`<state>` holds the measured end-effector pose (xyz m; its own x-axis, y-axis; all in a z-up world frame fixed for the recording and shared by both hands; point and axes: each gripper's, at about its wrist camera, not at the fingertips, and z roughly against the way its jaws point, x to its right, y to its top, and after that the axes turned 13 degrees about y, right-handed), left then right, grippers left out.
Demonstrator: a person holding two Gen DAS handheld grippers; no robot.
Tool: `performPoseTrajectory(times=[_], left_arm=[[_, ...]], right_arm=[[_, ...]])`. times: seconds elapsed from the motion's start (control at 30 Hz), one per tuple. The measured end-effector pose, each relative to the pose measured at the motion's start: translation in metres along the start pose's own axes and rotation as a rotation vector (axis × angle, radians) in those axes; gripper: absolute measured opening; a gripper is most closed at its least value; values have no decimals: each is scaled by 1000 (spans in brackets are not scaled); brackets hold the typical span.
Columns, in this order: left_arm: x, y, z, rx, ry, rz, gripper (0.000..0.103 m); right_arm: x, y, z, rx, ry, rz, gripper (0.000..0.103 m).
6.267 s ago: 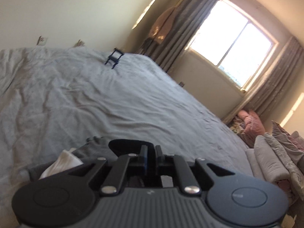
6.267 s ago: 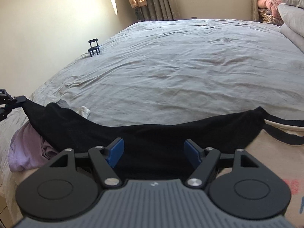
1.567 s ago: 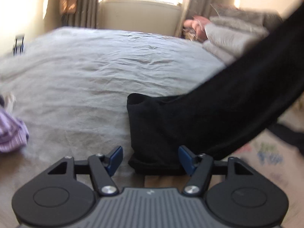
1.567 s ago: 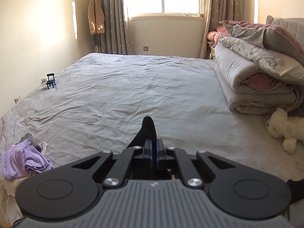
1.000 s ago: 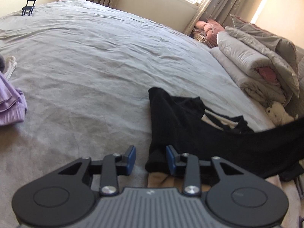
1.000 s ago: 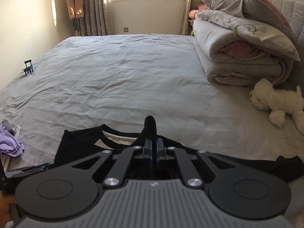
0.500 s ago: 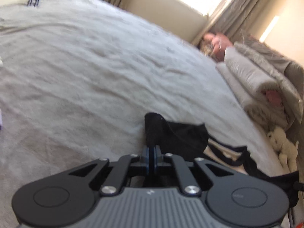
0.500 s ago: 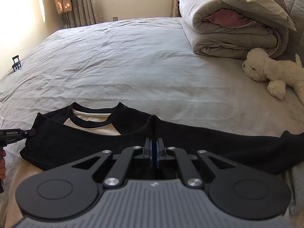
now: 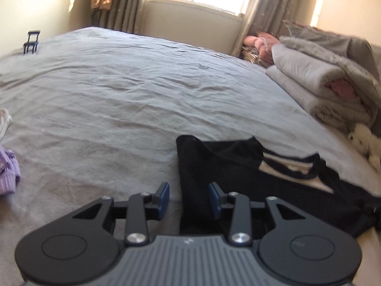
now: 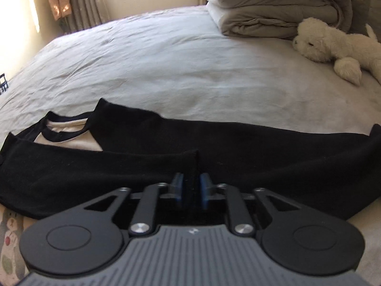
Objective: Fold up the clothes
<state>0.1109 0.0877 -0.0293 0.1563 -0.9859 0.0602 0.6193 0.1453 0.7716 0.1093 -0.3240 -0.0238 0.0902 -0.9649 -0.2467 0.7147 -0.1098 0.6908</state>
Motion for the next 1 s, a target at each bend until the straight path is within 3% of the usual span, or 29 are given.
performPoseTrajectory(times=[0.1,0.23,0.33,0.5,0.7,1.0], left_arm=[[5,-6,6,18,31,-76,39],[6,2,22,63,29,-52,41],[18,9,37,98,-17,-50,43],[39,9,46,68,-123,-44,47],[58,-2,41,17,-178,-48,47],[95,0,52,1,-265,-86,47]], right_arm=[[10,0,10,9,-70,19,41],[31,2,28,19,-189,1,47],[54,5,45,49,-273,-90,57],[88,3,64,81,-386,-254,66],[109,-5,76,125,-423,-371,66],[116,-13,85,148,-382,-563,66]])
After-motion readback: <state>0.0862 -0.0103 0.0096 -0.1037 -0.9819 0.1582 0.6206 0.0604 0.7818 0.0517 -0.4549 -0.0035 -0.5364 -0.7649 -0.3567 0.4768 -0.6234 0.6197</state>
